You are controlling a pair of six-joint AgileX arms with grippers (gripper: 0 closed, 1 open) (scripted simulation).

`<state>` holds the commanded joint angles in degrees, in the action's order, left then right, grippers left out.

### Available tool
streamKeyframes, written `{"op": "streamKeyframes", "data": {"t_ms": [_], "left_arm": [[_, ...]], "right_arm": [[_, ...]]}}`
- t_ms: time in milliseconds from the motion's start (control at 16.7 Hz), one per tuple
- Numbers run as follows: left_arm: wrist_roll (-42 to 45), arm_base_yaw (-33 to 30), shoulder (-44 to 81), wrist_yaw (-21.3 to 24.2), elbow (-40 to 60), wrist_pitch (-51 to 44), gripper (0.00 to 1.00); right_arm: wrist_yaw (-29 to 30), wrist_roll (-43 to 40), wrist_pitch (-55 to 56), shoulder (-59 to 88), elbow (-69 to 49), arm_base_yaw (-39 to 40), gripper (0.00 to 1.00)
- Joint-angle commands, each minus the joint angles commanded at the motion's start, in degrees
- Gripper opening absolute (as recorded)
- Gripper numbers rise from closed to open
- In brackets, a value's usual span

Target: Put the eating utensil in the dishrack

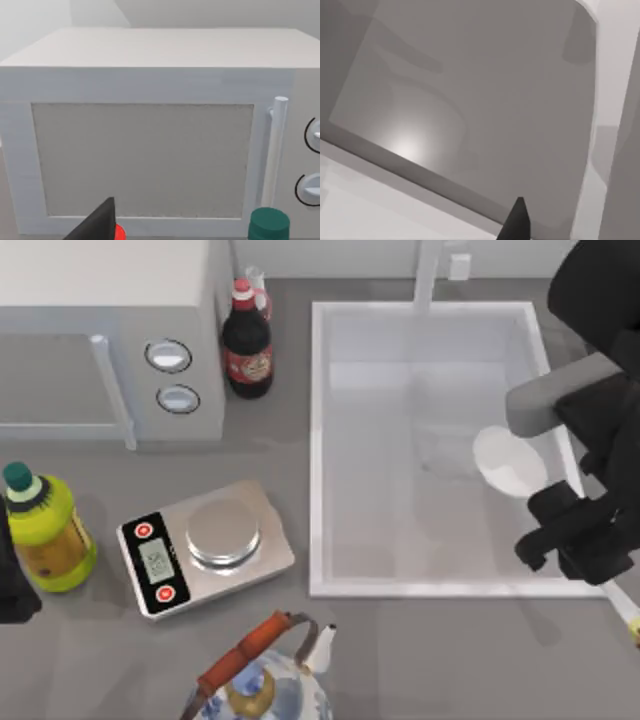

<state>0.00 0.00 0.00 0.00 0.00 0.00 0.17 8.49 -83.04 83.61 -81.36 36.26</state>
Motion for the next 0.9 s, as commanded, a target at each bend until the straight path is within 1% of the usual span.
{"op": "streamKeyframes", "data": {"t_ms": [180, 360, 900], "left_arm": [[0.00, 0.00, 0.00, 0.00, 0.00, 0.00, 1.00], [0.00, 0.00, 0.00, 0.00, 0.00, 0.00, 1.00], [0.00, 0.00, 0.00, 0.00, 0.00, 0.00, 1.00]], "right_arm": [[-2.83, -0.58, 5.04, -1.92, 0.38, -5.20, 0.00], [-7.77, -1.49, 14.86, -5.02, 1.87, -15.01, 0.00], [-26.78, -6.07, 58.02, -18.73, 11.38, -56.46, 0.00]]}}
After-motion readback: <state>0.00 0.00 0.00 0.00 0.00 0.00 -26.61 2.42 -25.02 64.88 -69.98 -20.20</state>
